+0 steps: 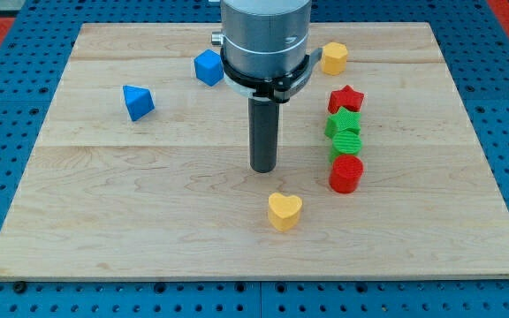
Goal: Slide yellow heart at bottom center
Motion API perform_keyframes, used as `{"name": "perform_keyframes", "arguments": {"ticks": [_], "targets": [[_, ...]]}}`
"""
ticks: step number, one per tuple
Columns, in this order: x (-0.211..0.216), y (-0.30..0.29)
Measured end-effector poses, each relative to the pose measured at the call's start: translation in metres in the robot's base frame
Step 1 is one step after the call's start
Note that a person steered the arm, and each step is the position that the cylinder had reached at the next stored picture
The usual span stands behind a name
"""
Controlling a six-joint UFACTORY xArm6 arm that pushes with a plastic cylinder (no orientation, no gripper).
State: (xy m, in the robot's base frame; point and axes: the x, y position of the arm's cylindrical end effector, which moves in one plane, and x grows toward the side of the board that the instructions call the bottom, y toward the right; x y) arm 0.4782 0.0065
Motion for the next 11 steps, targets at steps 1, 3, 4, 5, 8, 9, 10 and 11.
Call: {"name": "perform_keyframes", "arguments": {"ticks": [1, 3, 4, 5, 8, 9, 10, 11], "targets": [[0.000, 0.001], [0.006, 0.008], [0.020, 0.030], [0.041, 0.041], [0.080, 0.013], [0.092, 0.001], [0.108, 0.006], [0.121, -0.026]]}}
